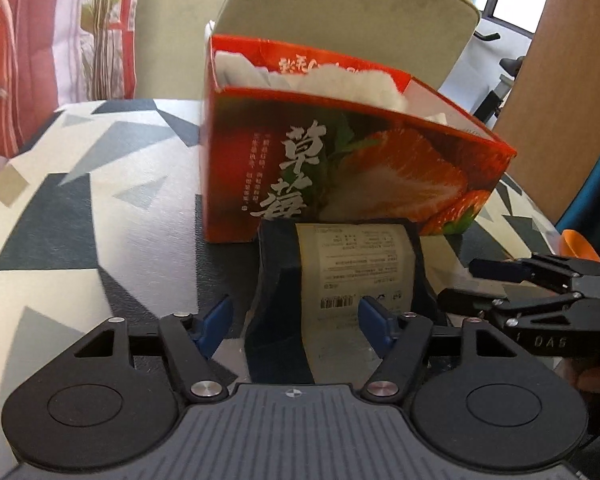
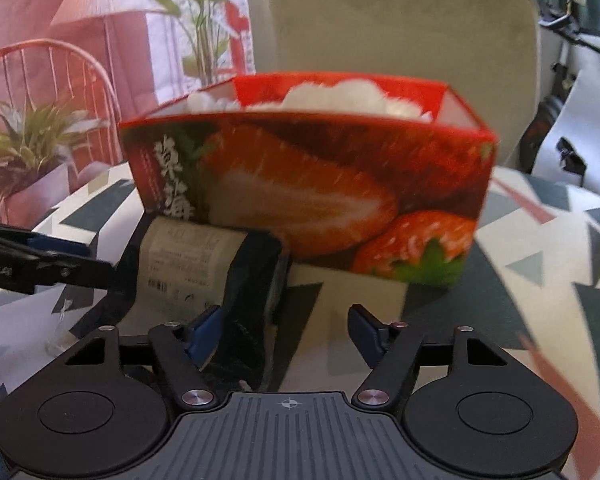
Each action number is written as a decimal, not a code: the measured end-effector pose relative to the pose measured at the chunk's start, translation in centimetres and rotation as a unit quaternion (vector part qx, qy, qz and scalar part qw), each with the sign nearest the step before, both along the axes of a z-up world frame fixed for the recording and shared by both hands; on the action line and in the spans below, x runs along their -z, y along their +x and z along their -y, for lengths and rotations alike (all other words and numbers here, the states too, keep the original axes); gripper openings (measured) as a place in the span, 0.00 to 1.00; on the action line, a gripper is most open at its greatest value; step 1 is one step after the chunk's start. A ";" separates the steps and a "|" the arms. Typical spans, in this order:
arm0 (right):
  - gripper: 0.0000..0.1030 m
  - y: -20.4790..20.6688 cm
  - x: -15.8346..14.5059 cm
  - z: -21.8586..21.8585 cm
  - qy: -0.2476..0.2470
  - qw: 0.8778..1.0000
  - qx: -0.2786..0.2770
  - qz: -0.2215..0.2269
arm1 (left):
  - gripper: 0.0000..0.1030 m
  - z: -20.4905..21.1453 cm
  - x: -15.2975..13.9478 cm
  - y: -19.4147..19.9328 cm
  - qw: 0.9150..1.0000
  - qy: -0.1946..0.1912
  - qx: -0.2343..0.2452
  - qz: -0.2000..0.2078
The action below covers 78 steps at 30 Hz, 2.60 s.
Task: Organize soft objects
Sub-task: 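Move both grippers down to the dark blue wrapped package, then close both grippers on the dark blue package and lift it, then carry the dark blue package with both grippers over the red box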
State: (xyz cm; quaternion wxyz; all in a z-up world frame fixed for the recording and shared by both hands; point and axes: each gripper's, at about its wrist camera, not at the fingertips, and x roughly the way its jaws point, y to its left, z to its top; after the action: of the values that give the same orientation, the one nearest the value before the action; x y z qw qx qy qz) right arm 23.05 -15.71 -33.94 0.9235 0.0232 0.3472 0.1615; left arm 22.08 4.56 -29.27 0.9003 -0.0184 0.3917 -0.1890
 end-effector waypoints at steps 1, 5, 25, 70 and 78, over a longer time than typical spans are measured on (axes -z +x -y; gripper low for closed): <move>0.59 0.2 0.2 -0.1 0.002 1.000 -0.004 -0.003 | 0.69 0.1 0.3 0.5 1.000 -0.001 0.000 -0.002; 0.55 1.3 1.0 -0.8 0.013 1.000 -0.021 -0.016 | 0.64 -0.1 1.0 1.7 1.000 -0.021 -0.005 -0.015; 0.35 1.8 0.6 -2.2 0.013 0.997 -0.077 -0.028 | 0.55 0.8 1.3 1.4 0.997 -0.059 0.028 -0.039; 0.34 6.9 -14.3 2.0 0.062 0.990 -0.079 0.099 | 0.55 2.7 -13.1 4.7 0.991 -0.077 0.033 0.102; 0.34 15.7 -13.4 1.4 0.050 0.994 -0.033 0.094 | 0.36 5.1 -11.6 12.9 0.993 -0.024 0.025 0.115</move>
State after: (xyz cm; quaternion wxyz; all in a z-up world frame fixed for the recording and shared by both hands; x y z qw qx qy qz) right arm 38.78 -17.07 -20.55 0.9439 0.0429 0.2510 0.2103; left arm 34.99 -0.58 -17.65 0.9337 -0.0080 0.2812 -0.2217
